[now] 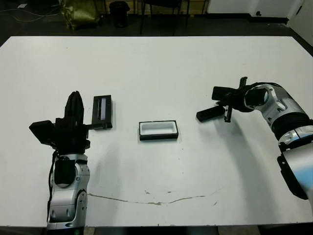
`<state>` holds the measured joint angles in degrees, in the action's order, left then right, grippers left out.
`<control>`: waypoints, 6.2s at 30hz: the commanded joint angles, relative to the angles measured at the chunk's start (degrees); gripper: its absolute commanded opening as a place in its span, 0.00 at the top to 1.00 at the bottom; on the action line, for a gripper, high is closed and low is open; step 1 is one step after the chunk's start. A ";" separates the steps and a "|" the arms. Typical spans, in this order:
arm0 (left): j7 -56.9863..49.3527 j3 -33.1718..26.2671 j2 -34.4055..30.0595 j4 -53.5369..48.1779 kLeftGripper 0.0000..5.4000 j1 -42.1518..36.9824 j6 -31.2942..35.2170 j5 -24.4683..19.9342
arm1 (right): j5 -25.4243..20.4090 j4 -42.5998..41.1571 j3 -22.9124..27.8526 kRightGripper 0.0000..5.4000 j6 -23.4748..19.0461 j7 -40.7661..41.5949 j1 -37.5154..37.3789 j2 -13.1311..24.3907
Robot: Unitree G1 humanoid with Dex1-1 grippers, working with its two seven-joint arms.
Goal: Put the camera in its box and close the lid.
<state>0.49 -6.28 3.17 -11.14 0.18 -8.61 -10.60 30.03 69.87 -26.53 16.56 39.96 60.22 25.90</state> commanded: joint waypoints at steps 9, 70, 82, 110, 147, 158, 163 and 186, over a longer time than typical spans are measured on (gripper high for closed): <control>-0.34 0.10 -0.23 0.61 1.00 0.40 0.50 0.78 | -0.57 0.79 0.78 1.00 -0.52 1.97 -1.36 0.32; -1.51 -0.33 0.11 0.31 1.00 0.12 0.54 0.99 | -10.40 -17.42 4.63 1.00 1.03 23.16 -11.56 7.52; -1.61 -0.46 0.14 0.42 1.00 0.26 0.55 1.14 | -11.31 -24.68 4.73 1.00 -2.88 25.58 -14.07 8.96; -2.01 -0.70 0.53 0.53 1.00 0.51 0.50 1.77 | -13.54 -43.66 3.64 1.00 -11.81 33.30 -20.09 11.69; -1.98 -0.19 0.90 0.08 1.00 1.06 1.37 2.01 | -42.57 -85.19 28.16 1.00 -26.43 -3.39 -51.77 2.87; -2.05 -0.05 1.00 -0.38 1.00 1.23 2.39 1.58 | -44.66 -87.56 27.62 1.00 -26.18 -9.26 -63.12 -4.24; -1.91 -0.11 0.91 -0.02 1.00 1.22 1.73 1.69 | -43.50 -88.41 27.15 0.90 -28.59 -13.51 -64.42 -5.64; -1.66 -0.15 0.84 0.94 1.00 1.28 0.73 1.82 | -43.04 -81.89 25.00 0.01 -29.66 -14.00 -62.37 -7.31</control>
<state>-1.13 -6.24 4.44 -11.12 0.51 -8.10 -9.20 -13.71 -13.32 -1.27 -12.48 26.41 -2.36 18.91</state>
